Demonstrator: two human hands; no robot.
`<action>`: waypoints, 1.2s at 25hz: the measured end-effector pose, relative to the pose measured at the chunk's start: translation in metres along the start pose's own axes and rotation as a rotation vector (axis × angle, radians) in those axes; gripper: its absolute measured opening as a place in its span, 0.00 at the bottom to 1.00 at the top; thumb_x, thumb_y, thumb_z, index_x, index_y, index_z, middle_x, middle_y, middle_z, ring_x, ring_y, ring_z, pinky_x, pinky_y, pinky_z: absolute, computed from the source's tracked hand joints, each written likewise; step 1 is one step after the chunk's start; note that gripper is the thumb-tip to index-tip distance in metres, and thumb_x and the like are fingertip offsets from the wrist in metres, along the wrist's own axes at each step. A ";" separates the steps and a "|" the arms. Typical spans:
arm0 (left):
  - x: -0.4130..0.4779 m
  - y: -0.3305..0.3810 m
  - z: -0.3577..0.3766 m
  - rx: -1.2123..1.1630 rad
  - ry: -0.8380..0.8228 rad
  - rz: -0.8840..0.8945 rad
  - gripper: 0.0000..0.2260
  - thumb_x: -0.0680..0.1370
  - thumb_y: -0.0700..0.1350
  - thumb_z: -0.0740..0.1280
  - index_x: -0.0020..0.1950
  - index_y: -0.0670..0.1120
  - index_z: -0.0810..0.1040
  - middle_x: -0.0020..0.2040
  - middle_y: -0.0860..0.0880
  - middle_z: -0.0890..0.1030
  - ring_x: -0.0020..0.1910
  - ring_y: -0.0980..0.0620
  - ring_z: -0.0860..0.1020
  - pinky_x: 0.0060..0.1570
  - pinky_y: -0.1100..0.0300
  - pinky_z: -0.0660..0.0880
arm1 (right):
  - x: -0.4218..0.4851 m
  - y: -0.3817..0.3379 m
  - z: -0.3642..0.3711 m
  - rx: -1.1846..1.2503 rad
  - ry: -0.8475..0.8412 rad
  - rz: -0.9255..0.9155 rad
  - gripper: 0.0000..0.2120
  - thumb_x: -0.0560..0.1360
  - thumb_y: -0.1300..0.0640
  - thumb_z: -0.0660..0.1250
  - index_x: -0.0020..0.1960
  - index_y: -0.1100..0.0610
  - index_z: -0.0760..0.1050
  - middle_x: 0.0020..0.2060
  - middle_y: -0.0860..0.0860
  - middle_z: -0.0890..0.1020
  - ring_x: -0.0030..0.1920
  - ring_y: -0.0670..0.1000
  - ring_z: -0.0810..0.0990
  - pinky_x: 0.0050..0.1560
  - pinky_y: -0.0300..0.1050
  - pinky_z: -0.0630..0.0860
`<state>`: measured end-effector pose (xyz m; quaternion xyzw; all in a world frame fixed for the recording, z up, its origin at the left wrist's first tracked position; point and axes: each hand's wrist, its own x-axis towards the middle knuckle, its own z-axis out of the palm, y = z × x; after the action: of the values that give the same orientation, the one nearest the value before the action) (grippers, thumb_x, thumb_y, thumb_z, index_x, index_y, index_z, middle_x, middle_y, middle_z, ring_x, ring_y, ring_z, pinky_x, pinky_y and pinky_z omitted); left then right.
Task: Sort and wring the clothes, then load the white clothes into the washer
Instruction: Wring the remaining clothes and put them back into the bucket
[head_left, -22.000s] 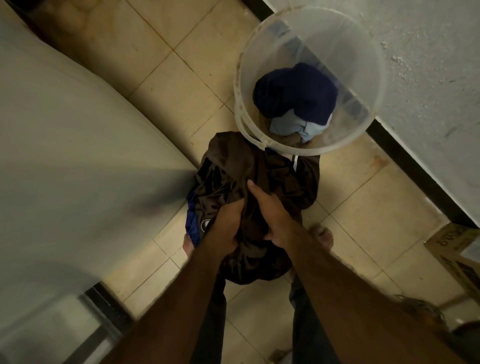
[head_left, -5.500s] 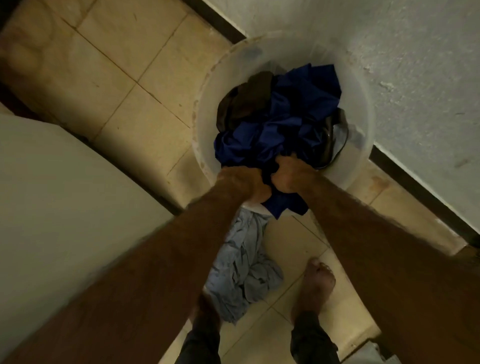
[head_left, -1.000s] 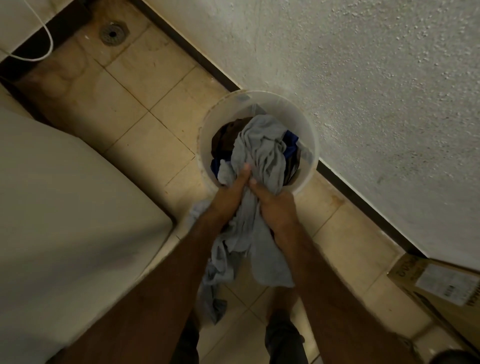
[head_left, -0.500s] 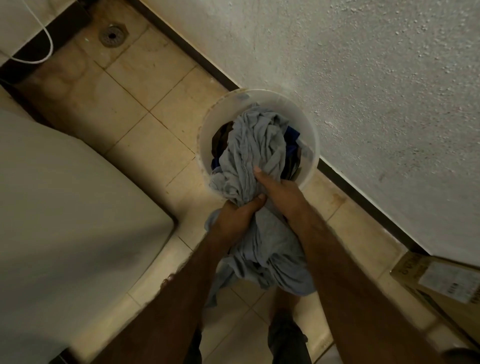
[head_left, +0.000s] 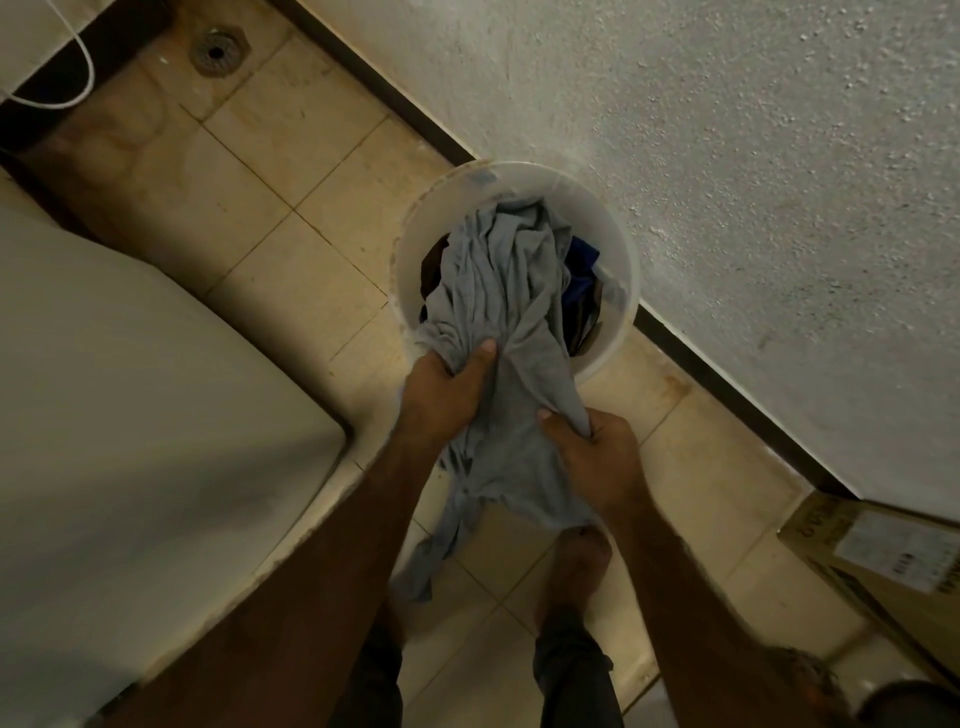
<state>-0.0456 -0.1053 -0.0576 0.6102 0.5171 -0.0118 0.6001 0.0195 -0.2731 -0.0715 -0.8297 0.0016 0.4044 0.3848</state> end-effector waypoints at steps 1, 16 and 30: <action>0.002 -0.002 -0.002 0.065 0.035 0.004 0.25 0.79 0.57 0.68 0.69 0.43 0.76 0.64 0.46 0.81 0.62 0.48 0.80 0.63 0.51 0.78 | -0.001 0.002 0.002 -0.080 0.044 -0.058 0.14 0.80 0.47 0.67 0.42 0.56 0.78 0.34 0.50 0.80 0.34 0.48 0.78 0.39 0.42 0.75; -0.048 -0.026 0.002 -0.047 0.125 0.194 0.14 0.84 0.52 0.59 0.61 0.46 0.80 0.54 0.51 0.84 0.57 0.53 0.82 0.57 0.58 0.80 | -0.026 -0.019 0.029 0.094 0.032 -0.203 0.26 0.76 0.35 0.63 0.70 0.47 0.69 0.58 0.42 0.78 0.58 0.39 0.78 0.54 0.30 0.73; -0.028 -0.011 -0.009 -0.031 0.018 0.168 0.08 0.81 0.47 0.68 0.49 0.42 0.81 0.42 0.47 0.84 0.42 0.56 0.84 0.45 0.60 0.82 | -0.015 -0.015 0.034 -0.014 0.264 -0.527 0.14 0.79 0.55 0.67 0.59 0.63 0.80 0.52 0.55 0.83 0.53 0.51 0.81 0.57 0.47 0.80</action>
<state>-0.0709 -0.1191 -0.0446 0.6422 0.4695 0.0523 0.6036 -0.0084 -0.2452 -0.0649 -0.8496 -0.1667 0.1789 0.4673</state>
